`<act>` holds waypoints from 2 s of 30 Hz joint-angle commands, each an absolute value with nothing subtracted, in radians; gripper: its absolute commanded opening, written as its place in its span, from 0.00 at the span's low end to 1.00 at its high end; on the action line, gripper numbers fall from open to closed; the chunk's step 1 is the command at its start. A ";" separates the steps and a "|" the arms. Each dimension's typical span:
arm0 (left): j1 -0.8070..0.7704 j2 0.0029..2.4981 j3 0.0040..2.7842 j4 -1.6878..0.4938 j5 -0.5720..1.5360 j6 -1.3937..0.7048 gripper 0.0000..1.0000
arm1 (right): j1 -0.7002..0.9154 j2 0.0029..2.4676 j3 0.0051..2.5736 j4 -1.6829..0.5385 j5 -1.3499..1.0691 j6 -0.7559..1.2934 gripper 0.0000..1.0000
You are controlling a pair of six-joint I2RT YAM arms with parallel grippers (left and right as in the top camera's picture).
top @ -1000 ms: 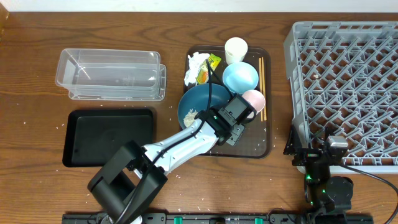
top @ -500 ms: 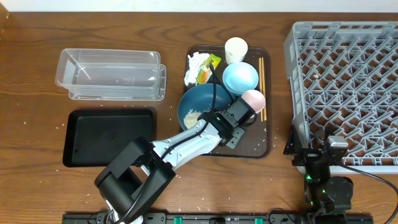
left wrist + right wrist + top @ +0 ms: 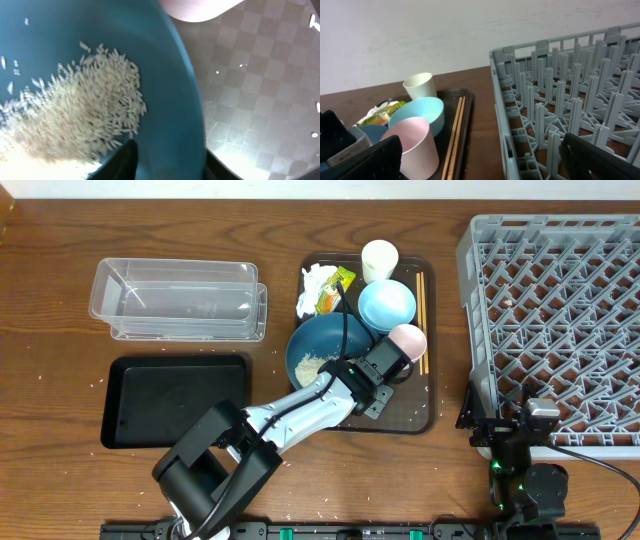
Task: Sort waste into correct bins and load items into the dishwasher rack
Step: 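Reach the left gripper to the teal plate rim and grasp it, then lift the teal plate with the left gripper over the black tray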
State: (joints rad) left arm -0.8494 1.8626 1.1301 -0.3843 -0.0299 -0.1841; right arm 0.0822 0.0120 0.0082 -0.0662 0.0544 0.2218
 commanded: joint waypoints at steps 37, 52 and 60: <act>-0.847 1.646 1.119 -0.425 -0.128 -0.177 0.06 | 0.075 0.006 0.006 -0.068 0.063 0.208 0.99; -0.755 1.452 1.119 -0.429 -0.133 -0.261 0.06 | 0.075 0.006 0.006 -0.068 0.063 0.208 0.99; -0.515 1.331 1.119 -0.487 -0.093 -0.363 0.06 | 0.075 0.006 0.006 -0.068 0.063 0.208 0.99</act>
